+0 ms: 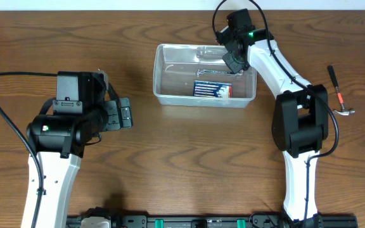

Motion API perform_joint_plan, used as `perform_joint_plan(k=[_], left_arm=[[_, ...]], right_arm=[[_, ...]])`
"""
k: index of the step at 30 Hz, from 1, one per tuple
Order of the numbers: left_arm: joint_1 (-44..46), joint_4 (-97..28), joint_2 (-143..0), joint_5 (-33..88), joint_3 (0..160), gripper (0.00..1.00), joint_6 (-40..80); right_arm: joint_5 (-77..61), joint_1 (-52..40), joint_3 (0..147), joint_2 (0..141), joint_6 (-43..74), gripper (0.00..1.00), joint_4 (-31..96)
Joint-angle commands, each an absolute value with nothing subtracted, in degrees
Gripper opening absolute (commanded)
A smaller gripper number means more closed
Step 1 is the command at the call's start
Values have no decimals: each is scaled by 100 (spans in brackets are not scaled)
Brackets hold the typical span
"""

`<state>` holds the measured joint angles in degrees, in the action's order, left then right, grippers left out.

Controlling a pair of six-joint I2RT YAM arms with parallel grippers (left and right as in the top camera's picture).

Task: Pack container
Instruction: 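Release the wrench and move the right gripper to the hammer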

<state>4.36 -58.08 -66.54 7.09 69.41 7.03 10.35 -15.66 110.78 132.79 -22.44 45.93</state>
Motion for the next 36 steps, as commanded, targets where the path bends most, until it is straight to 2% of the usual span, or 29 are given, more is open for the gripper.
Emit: perform_joint_plan(k=[1, 9, 13, 15, 16, 18, 20, 22, 23, 25, 29, 33, 36], left_arm=[[454, -5826, -6657, 642, 7041, 98, 609], [454, -5819, -6657, 639, 7041, 99, 607], [454, -5806, -6657, 637, 7041, 98, 607], [454, -5793, -6657, 637, 7041, 98, 607], [454, -5787, -6657, 637, 7041, 98, 607], [454, -5784, -6657, 639, 7041, 99, 607], [454, -5784, -6657, 639, 7041, 99, 607], [454, -5784, -6657, 639, 7041, 98, 607], [454, -5784, -6657, 639, 7041, 98, 607], [454, -5784, -6657, 639, 7041, 98, 607], [454, -5784, -6657, 639, 7041, 98, 607], [454, -5780, -6657, 639, 7041, 98, 607], [454, -5780, -6657, 639, 7041, 98, 607]], right_arm=[[1214, -1540, 11122, 13292, -2097, 1, 4565], [89, -1728, 11137, 12938, -2405, 1, 5196], [-176, -1835, 11137, 12219, -2353, 2, 5446], [-99, -1772, 11137, 11797, -2198, 6, 5426], [8, -1704, 11137, 11570, -2053, 11, 5398], [397, -1431, 11137, 11102, -1527, 47, 5339], [589, -1109, 11137, 10777, -1138, 57, 5367], [598, -637, 11137, 10490, -819, 78, 5531], [600, -370, 11137, 10383, -722, 85, 5686], [600, 167, 11137, 10269, -714, 93, 6093], [602, 1223, 11133, 10346, -947, 98, 7046], [589, 1994, 11111, 10525, -617, 99, 7491], [576, 2377, 11032, 10702, -858, 99, 7478]])
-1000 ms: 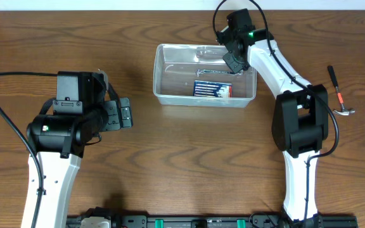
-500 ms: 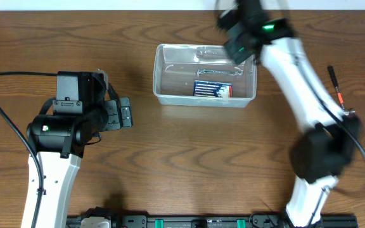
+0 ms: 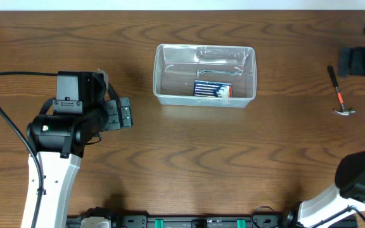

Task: Pack container
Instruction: 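Release the wrench and move the right gripper to the hammer, then lower the right gripper and grasp the orange-handled hammer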

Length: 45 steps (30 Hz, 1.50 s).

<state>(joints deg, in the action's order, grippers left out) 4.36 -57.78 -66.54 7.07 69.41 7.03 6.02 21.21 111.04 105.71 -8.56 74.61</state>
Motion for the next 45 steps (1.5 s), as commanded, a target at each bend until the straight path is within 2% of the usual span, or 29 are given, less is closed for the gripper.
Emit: perform_joint_plan(k=[1, 5, 10, 16, 20, 38, 45], left_arm=[[454, -5780, -6657, 639, 7041, 98, 607], [454, -5780, -6657, 639, 7041, 98, 607], [454, -5804, -6657, 639, 7041, 99, 607], [454, -5824, -6657, 639, 7041, 98, 607], [454, -5863, -6657, 639, 7041, 98, 607], [454, -5867, -6657, 639, 7041, 98, 607], [454, -5867, -6657, 639, 7041, 98, 607]], right_arm=[[550, 2458, 11015, 10787, -1090, 99, 7483], [447, 2679, 10995, 11286, -2696, 99, 7636], [298, 2853, 10995, 11858, -3046, 95, 7343], [294, 2923, 10995, 12486, -2845, 93, 7236], [314, 2923, 10995, 12731, -2838, 84, 7089], [285, 3006, 10991, 13316, -2875, 82, 6812], [272, 2998, 10991, 13485, -2875, 79, 6792]])
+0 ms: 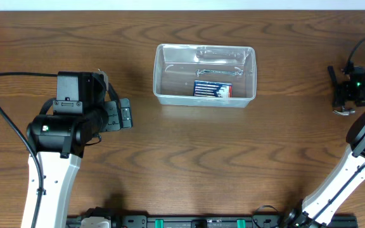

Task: Pack container
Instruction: 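Lower the right gripper and grasp the orange-handled hammer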

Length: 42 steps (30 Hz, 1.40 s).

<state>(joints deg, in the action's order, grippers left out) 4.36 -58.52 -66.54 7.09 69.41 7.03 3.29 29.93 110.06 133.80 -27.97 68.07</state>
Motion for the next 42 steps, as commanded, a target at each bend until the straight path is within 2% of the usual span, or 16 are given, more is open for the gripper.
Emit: perform_joint_plan(k=[1, 9, 20, 34, 36, 42], left_arm=[[454, -5867, -6657, 639, 7041, 98, 607], [454, -5867, -6657, 639, 7041, 98, 609], [454, -5867, -6657, 642, 7041, 98, 609], [454, -5870, -6657, 642, 7041, 98, 609], [454, -5870, -6657, 639, 7041, 98, 609], [454, -5874, -6657, 642, 7041, 99, 609]], right_arm=[[272, 2998, 10991, 13489, -2875, 79, 6770], [268, 2995, 10991, 13491, -2818, 77, 6702], [121, 2915, 10947, 13493, -2770, 79, 6412], [104, 2930, 9747, 13493, -2790, 80, 5848], [102, 2921, 9649, 13493, -2790, 78, 5793], [104, 2921, 9625, 13493, -2788, 58, 5793]])
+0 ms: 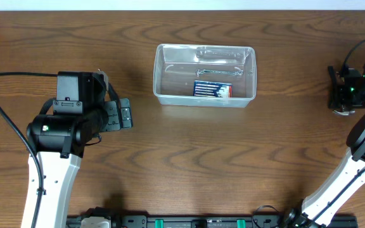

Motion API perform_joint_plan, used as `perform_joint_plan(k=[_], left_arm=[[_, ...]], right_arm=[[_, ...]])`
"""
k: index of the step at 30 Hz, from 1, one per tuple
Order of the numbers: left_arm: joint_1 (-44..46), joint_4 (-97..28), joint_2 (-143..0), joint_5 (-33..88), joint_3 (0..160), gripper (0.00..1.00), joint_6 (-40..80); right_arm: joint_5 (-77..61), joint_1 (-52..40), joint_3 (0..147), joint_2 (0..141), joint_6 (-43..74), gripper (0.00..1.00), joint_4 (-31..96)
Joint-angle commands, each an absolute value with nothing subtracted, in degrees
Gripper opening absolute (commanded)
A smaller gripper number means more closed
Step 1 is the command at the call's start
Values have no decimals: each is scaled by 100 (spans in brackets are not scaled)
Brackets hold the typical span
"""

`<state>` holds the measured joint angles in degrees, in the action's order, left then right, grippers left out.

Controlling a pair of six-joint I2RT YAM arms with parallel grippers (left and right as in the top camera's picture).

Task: Pack container
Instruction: 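Lower the right gripper and grasp the orange-handled hammer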

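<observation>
The clear plastic container (163, 95) stands at the table's far middle. In it lie a blue-and-white box (213, 89) and a thin metal tool (219, 73). A small hammer lies near the right edge: its dark handle end (330, 70) and metal head (341, 112) show, its middle is hidden under my right gripper (343, 92). Whether those fingers are closed on the handle cannot be seen from above. My left gripper (125, 114) stands open at the left, far from the container, with nothing in it.
The right arm's base link reaches in from the lower right corner. The left arm (56, 133) and its black cable fill the left side. A black rail (201, 221) runs along the front edge.
My right gripper has shifted very slightly over the hammer's middle. The hammer's head and handle end lie where they did. The left arm has not moved.
My right gripper was inside the container's far right corner, above the metal tool. Then it was off at the right edge, past the hammer. After that it stood over the hammer's handle, and it is still there now. The container's contents stayed put.
</observation>
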<state>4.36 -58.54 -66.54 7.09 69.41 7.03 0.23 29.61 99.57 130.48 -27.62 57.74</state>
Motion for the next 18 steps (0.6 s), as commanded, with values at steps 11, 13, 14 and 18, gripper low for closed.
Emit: perform_joint_plan(k=[11, 13, 14, 18], left_arm=[[454, -5977, -6657, 642, 7041, 98, 611], [454, -5977, -6657, 642, 7041, 98, 611], [454, -5977, -6657, 642, 7041, 98, 611], [454, -5977, -6657, 642, 7041, 98, 611]], right_arm=[[102, 2919, 9625, 13493, -2788, 30, 5800], [102, 2919, 9625, 13493, -2790, 25, 5800], [102, 2919, 9625, 13493, -2790, 23, 5802], [102, 2917, 9625, 13493, -2788, 16, 5802]])
